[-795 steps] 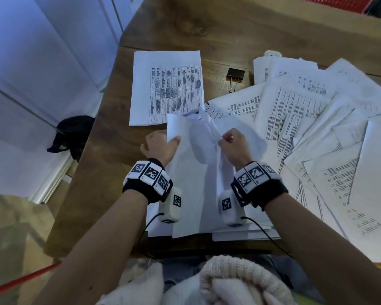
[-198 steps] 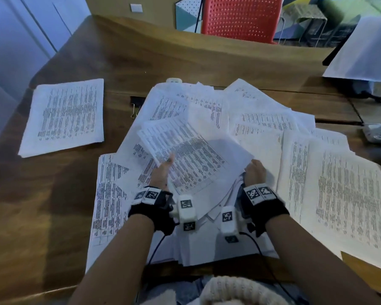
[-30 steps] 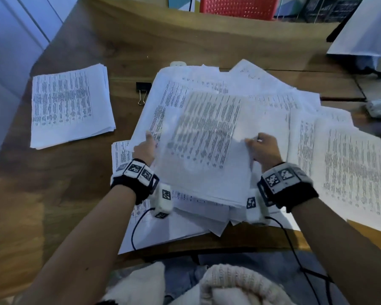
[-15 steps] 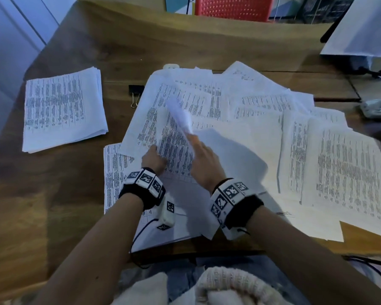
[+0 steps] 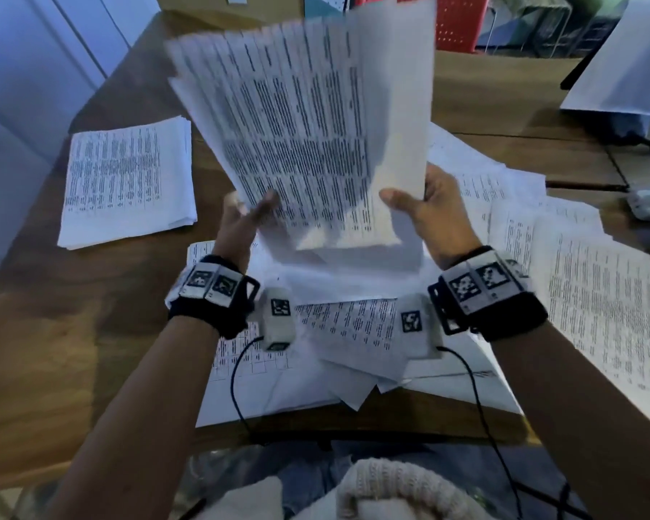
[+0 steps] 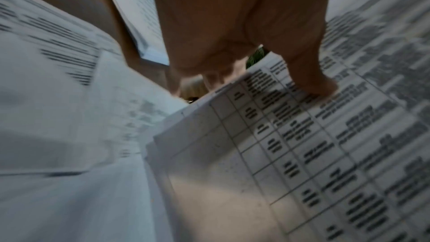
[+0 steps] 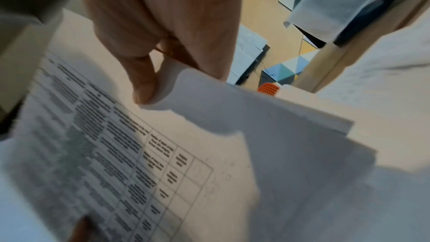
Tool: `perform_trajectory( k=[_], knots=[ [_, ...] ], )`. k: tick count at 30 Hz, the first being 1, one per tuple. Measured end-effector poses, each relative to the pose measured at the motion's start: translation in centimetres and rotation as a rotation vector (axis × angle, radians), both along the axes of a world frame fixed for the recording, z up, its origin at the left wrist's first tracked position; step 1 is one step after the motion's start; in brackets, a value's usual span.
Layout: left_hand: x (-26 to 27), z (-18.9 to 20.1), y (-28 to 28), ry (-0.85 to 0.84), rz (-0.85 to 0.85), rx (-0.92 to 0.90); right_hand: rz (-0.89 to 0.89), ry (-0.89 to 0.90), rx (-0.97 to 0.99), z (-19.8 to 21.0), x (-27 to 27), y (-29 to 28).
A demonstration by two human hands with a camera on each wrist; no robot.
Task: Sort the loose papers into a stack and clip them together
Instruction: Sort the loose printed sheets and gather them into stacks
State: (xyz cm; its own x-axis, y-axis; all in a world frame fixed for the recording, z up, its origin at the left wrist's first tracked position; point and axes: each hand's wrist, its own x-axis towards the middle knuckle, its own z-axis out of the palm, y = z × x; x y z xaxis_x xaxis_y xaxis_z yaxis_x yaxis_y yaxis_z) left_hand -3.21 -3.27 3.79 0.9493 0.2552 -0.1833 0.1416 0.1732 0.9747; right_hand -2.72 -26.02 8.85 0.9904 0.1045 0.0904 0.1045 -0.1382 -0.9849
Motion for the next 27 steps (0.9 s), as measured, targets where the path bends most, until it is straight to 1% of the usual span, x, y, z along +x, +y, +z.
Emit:
perform_trajectory(
  k=[2,4,6,8,10,12,15,17,19,21,24,26,27],
  knots=[
    [0.5,2.8,0.1,-0.126,-0.105,-0.062,-0.016,-0.096,0.040,1.7,0.4,-0.5],
    [1.1,4.6,0.6,-0.275,-0.127,-0.107,-0.068,-0.195,0.037,2.7,0.7,-0.5],
    [1.3,5.2,1.1,-0.338,-0.143,-0.148,-0.104,-0.250,0.062,3.0,0.7,-0.5],
    [0.9,5.1,1.2,-0.346,-0.146,-0.129,-0.109,-0.238,0.113,2.5,0.7,-0.3],
    [0.2,4.7,1.3,-0.296,-0.120,-0.041,-0.113,-0.171,0.152,1.2,0.6,-0.1],
    [-0.3,3.8,1.3,-0.223,-0.110,0.006,-0.117,-0.113,0.146,-0.1,0.3,0.2],
    [-0.4,2.8,1.0,-0.180,-0.191,0.029,-0.126,-0.061,0.108,-1.6,-0.1,1.1],
    [-0.2,2.2,0.5,-0.123,-0.242,0.055,-0.136,-0.063,0.078,-2.6,-0.2,1.7],
    [0.0,1.0,-0.1,-0.036,-0.298,0.129,-0.196,-0.037,0.043,-4.0,0.0,2.0],
    [0.0,-0.4,-0.4,0.060,-0.318,0.197,-0.274,0.053,-0.002,-5.1,0.5,2.7],
    [0.2,-1.3,0.3,0.092,-0.243,0.196,-0.308,0.189,-0.069,-6.4,1.5,3.7],
    [1.0,-0.9,1.8,0.118,-0.131,0.147,-0.275,0.210,-0.110,-6.8,2.2,4.8],
    [1.5,-0.6,2.8,0.137,-0.073,0.159,-0.244,0.202,-0.133,-6.9,2.5,5.5]
  ],
)
